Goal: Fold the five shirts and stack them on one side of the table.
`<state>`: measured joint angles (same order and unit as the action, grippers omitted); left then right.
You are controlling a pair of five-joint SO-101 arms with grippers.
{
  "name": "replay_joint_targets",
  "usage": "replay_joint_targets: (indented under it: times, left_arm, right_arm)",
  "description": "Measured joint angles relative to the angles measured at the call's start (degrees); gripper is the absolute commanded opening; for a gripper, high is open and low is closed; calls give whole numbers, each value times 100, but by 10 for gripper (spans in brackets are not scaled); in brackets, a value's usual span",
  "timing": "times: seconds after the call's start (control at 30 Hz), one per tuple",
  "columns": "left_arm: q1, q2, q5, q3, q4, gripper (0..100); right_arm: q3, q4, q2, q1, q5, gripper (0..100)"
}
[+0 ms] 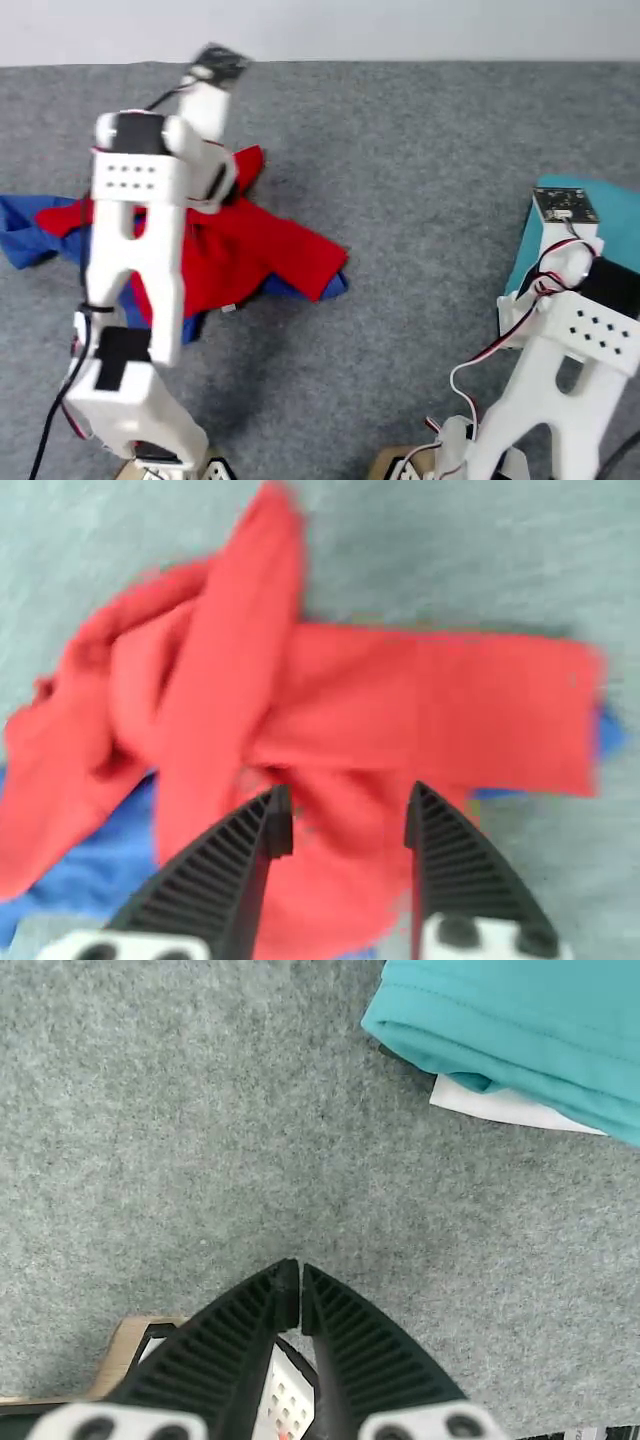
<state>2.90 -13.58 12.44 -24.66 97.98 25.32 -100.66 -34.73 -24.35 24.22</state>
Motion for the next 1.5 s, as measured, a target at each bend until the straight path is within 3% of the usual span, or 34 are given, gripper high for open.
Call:
replay_joint_targets:
  times: [0.27, 0.37, 0.5, 0.67, 0.83, 1.0, 1.17, 1.5]
  left_arm:
    - [1090, -1257, 369, 0, -501, 190]
    - [1134, -1767, 396, 0, -615, 161]
    - [1029, -2189, 413, 0, -624, 0]
    - [879, -2189, 686, -527, -281, 3]
    - [1073, -2189, 589, -1820, 79, 3]
    - [1688, -1741, 229, -2840, 123, 4]
    - [2479, -844, 105, -3086, 141, 4]
    - [4800, 1055, 114, -3095, 141, 5]
  right_arm:
    - [0, 0, 0, 0, 0, 9]
    - [0, 0, 0, 0, 0, 9]
    - [0, 0, 0, 0, 0, 9]
    - [0, 0, 0, 0, 0, 9]
    - [0, 0, 0, 0, 0, 9]
    - [0, 0, 0, 0, 0, 9]
    - [0, 0, 0, 18, 0, 9]
    - [0, 0, 0, 18, 0, 9]
